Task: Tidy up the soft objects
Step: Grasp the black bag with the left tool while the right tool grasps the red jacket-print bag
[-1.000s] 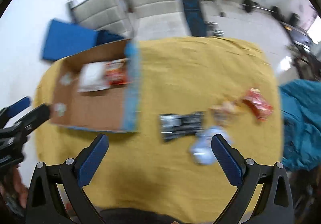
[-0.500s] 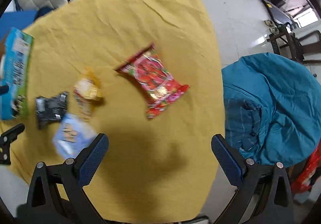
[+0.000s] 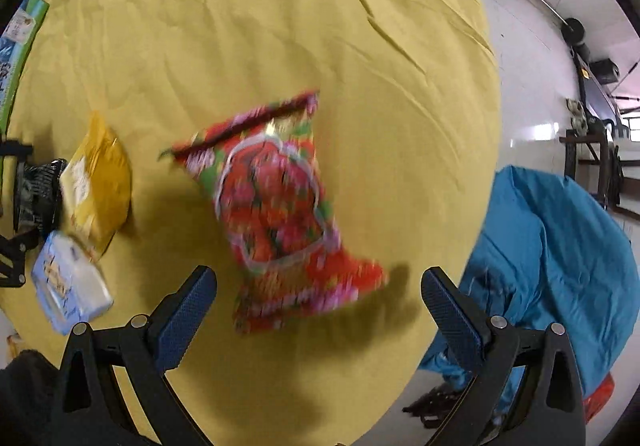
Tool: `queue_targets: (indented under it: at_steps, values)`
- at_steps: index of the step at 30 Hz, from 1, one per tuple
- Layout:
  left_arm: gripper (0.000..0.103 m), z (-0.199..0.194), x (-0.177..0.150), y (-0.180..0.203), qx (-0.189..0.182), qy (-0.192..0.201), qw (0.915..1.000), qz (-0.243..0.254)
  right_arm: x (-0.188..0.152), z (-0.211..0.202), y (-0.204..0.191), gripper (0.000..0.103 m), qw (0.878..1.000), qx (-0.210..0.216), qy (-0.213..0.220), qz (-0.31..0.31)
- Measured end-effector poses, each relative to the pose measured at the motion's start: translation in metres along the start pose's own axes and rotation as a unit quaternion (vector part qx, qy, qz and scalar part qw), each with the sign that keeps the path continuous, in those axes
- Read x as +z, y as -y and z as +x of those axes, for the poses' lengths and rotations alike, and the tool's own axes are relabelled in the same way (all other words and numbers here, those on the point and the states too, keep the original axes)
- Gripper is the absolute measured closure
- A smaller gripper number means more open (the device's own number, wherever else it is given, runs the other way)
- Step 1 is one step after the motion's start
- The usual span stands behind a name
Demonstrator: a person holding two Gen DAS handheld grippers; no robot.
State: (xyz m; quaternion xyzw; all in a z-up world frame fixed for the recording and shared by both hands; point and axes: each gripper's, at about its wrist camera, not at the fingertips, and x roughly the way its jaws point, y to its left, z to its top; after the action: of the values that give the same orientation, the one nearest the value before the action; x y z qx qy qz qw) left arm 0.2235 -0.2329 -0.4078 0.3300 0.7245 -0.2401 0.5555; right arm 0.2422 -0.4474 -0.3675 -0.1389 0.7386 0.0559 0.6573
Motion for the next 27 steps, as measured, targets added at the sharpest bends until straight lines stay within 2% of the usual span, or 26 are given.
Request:
queue_targets:
  at_steps: [2, 3, 5, 7, 8, 9, 12, 15, 20, 21, 24, 27]
  values:
    - [0.032, -0.001, -0.002, -0.009, -0.014, 0.006, 0.9989, -0.045, 0.012, 0.006, 0.004, 0.0, 1.0, 0.013, 0.001, 0.008]
    - [0.044, -0.002, -0.004, -0.015, -0.024, 0.01, 0.9965, -0.079, 0.018, 0.008, 0.006, 0.0, 1.0, 0.021, 0.001, 0.014]
    - [0.047, -0.001, -0.011, -0.029, -0.051, 0.008, 0.9869, -0.153, 0.025, 0.014, 0.01, 0.013, 0.999, 0.04, -0.002, 0.031]
    - [0.048, -0.001, -0.023, -0.048, -0.096, 0.013, 0.9629, -0.252, 0.028, 0.022, 0.015, 0.037, 0.994, 0.079, -0.024, 0.067]
    - [0.048, -0.002, -0.027, -0.053, -0.11, 0.02, 0.954, -0.278, 0.027, 0.024, 0.016, 0.038, 0.992, 0.089, -0.028, 0.085]
    - [0.048, -0.003, -0.033, -0.059, -0.117, 0.032, 0.9411, -0.316, 0.026, 0.026, 0.018, 0.041, 0.99, 0.091, -0.031, 0.103]
    - [0.048, -0.005, -0.044, -0.061, -0.113, 0.055, 0.9249, -0.359, 0.013, 0.037, 0.026, 0.051, 0.979, 0.103, -0.071, 0.162]
    - [0.047, -0.001, -0.043, -0.054, -0.125, 0.049, 0.9234, -0.36, 0.0, 0.037, 0.023, 0.051, 0.974, 0.113, -0.081, 0.181]
    - [0.04, 0.023, -0.029, -0.038, -0.121, 0.029, 0.9336, -0.336, -0.009, 0.041, 0.029, 0.049, 0.968, 0.119, -0.065, 0.211]
    - [0.04, 0.024, -0.028, -0.034, -0.121, 0.037, 0.9344, -0.333, -0.011, 0.043, 0.031, 0.048, 0.966, 0.121, -0.063, 0.219]
    - [0.04, 0.028, -0.026, -0.028, -0.121, 0.039, 0.9312, -0.342, -0.007, 0.048, 0.034, 0.046, 0.961, 0.124, -0.056, 0.239]
    - [0.04, 0.028, -0.024, -0.024, -0.122, 0.044, 0.9272, -0.351, 0.005, 0.049, 0.036, 0.046, 0.963, 0.111, -0.045, 0.241]
